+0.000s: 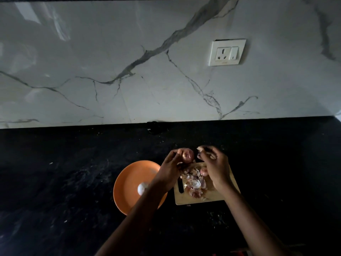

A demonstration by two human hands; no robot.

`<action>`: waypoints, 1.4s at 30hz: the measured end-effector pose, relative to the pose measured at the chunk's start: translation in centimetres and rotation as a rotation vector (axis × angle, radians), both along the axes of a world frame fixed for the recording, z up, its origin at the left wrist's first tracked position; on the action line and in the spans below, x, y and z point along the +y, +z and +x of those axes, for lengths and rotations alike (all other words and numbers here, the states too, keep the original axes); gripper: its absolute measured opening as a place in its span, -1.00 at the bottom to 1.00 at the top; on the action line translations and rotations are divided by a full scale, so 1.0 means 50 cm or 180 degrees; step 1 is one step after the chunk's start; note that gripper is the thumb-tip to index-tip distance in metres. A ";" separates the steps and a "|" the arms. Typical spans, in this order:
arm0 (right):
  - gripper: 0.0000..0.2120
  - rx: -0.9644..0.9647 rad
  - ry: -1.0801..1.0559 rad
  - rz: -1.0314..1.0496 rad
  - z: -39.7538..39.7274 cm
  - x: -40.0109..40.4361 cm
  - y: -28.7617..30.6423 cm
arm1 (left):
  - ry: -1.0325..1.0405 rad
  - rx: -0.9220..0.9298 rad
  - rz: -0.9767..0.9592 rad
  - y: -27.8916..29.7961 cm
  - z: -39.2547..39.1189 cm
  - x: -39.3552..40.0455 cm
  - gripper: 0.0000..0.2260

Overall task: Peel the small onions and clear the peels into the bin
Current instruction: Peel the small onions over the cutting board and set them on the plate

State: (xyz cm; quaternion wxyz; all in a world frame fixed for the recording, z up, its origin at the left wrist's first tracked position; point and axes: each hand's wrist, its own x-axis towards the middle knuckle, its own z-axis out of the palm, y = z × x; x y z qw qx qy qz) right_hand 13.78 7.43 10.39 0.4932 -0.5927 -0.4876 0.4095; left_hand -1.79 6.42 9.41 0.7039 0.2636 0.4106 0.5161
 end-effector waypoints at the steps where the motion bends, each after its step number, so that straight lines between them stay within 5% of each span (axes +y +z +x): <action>1: -0.92 -0.0016 0.0111 0.0009 0.003 0.000 0.002 | 0.0017 0.0039 0.0006 -0.003 -0.002 0.000 -0.81; 7: -0.75 -0.0840 0.0742 0.0336 -0.005 -0.009 0.003 | 0.0035 0.0413 0.0121 -0.008 -0.004 0.000 -0.77; 14: -0.93 -0.0984 0.0404 0.0481 -0.013 -0.003 -0.019 | -0.0008 0.0590 0.0251 -0.008 -0.005 -0.001 -0.79; 18: -0.84 -0.1287 0.0315 0.0407 -0.018 0.003 -0.024 | -0.0028 0.0623 0.0203 -0.014 -0.007 0.000 -0.77; 25: -0.86 -0.0508 -0.0240 -0.0022 0.004 0.019 -0.009 | -0.0066 0.0222 0.0034 0.004 -0.019 -0.005 -0.77; 31: -0.65 -0.2012 0.0578 -0.0393 0.047 0.003 -0.038 | 0.0029 0.0147 0.0103 0.000 -0.017 -0.008 -0.79; 37: -0.65 -0.1151 0.0703 0.0077 0.014 0.004 0.007 | 0.0098 0.0288 0.0278 -0.002 -0.006 -0.004 -0.74; 42: -0.65 -0.1360 0.0685 0.0440 -0.010 0.004 0.009 | 0.0024 0.0274 0.0413 0.003 0.009 -0.005 -0.63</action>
